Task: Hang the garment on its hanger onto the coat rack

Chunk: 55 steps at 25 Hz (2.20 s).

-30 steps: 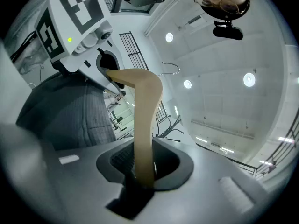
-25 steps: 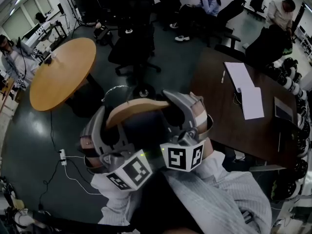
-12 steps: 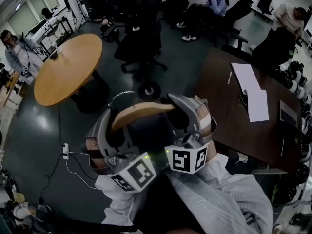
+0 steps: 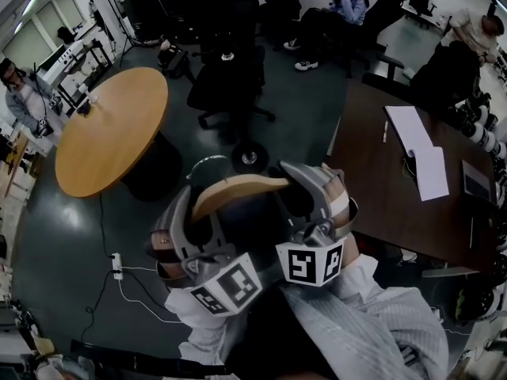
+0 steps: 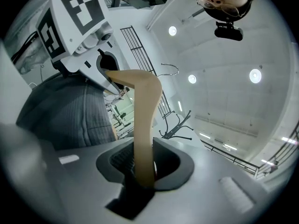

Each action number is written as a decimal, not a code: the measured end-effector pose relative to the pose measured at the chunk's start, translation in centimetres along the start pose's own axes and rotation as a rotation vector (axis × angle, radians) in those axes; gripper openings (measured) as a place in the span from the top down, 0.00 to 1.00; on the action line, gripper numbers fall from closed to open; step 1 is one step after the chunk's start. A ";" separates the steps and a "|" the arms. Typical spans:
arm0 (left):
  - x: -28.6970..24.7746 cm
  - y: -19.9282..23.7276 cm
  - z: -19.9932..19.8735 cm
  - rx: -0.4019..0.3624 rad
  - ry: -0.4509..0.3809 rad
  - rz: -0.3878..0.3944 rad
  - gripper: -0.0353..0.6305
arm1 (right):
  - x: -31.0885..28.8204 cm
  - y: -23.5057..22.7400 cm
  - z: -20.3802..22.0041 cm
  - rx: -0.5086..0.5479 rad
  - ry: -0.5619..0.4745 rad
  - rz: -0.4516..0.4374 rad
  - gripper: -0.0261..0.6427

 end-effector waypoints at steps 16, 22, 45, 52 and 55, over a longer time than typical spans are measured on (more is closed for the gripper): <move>-16.1 8.5 13.2 -0.013 -0.159 0.154 0.85 | -18.2 6.6 -4.3 0.012 0.187 0.091 0.83; -20.7 7.8 14.6 -0.024 -0.167 0.176 0.85 | -22.1 7.3 -2.2 0.009 0.224 0.087 0.83; -45.2 5.0 7.6 -0.007 -0.215 0.136 0.85 | -40.2 -3.8 12.4 0.030 0.155 0.178 0.83; -52.0 5.1 7.1 0.019 -0.234 0.168 0.85 | -45.5 -5.7 14.9 0.063 0.180 0.207 0.83; -55.2 5.1 7.3 0.024 -0.263 0.179 0.85 | -48.1 -6.2 16.1 0.082 0.194 0.232 0.83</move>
Point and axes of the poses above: the fingertips, and each gripper's own axes: x backward along the fingers, y to its left, z out of its underside, the point moved 10 cm from there along x, backward along the fingers, and after that the axes turned 2 degrees about x, right-handed, at the moved point
